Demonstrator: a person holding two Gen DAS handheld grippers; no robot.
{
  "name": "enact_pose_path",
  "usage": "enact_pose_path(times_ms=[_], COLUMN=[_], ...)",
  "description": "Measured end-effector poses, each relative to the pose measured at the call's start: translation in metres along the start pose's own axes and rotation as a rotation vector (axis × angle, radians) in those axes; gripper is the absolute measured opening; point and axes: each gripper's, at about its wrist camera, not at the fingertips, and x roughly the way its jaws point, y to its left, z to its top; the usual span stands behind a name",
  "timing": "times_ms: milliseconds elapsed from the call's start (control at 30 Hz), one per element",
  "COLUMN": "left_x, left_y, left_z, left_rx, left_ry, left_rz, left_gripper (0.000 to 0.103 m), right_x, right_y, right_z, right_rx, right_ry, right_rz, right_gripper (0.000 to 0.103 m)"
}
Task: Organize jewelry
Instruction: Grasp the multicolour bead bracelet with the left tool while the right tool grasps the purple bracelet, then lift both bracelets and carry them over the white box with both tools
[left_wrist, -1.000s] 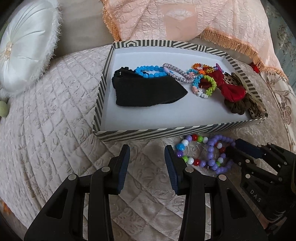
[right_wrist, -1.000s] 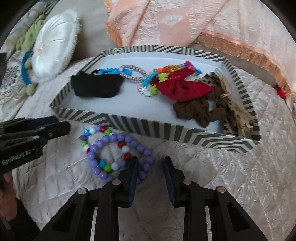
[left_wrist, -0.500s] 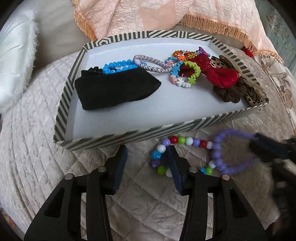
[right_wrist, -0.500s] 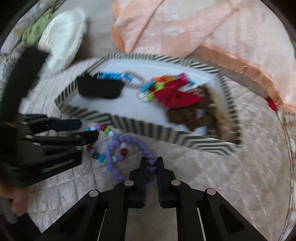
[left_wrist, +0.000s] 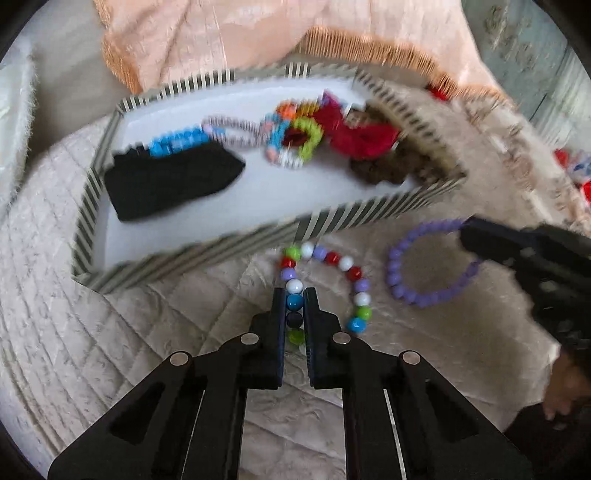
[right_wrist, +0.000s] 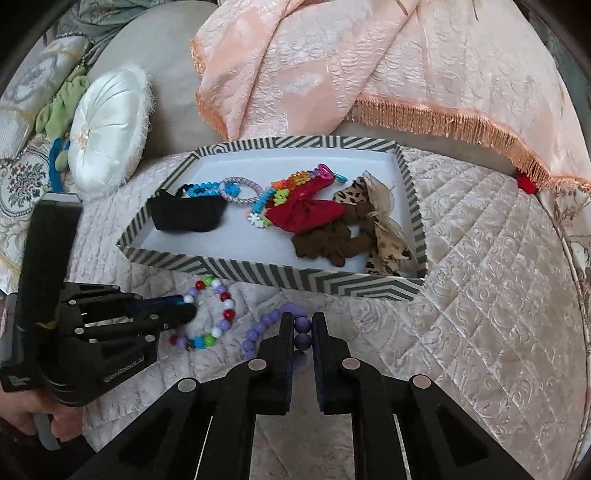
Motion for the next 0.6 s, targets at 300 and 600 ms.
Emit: enact_pose_path(times_ms=[300, 600], left_x=[-0.042, -0.069], left_y=[0.015, 0.014], left_z=[0.008, 0.012], left_rx=[-0.035, -0.049], left_ry=[-0.118, -0.181], left_rz=[-0.064, -0.073], left_gripper=[0.008, 0.008], right_x=[-0.011, -0.032], right_y=[0.001, 0.005], right_z=[0.005, 0.011], right_rx=[0.02, 0.03], right_ry=[-0.038, -0.108], right_rz=[0.027, 0.078], right_gripper=[0.009, 0.009])
